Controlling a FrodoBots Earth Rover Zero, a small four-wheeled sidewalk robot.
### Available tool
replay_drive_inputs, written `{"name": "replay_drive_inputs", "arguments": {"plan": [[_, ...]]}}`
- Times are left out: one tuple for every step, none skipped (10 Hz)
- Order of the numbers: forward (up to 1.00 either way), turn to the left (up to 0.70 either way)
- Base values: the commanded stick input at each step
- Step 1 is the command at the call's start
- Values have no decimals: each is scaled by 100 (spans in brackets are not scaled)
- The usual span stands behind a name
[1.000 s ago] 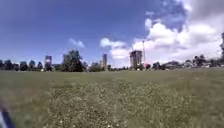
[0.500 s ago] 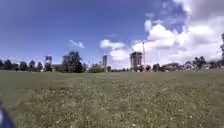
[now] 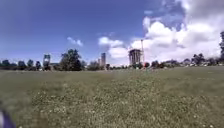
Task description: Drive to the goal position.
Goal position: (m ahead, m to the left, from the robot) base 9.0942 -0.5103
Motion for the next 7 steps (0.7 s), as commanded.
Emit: {"name": "replay_drive_inputs", "arguments": {"plan": [[70,0],[70,0],[70,0],[70,0],[70,0],[70,0],[70,0]]}}
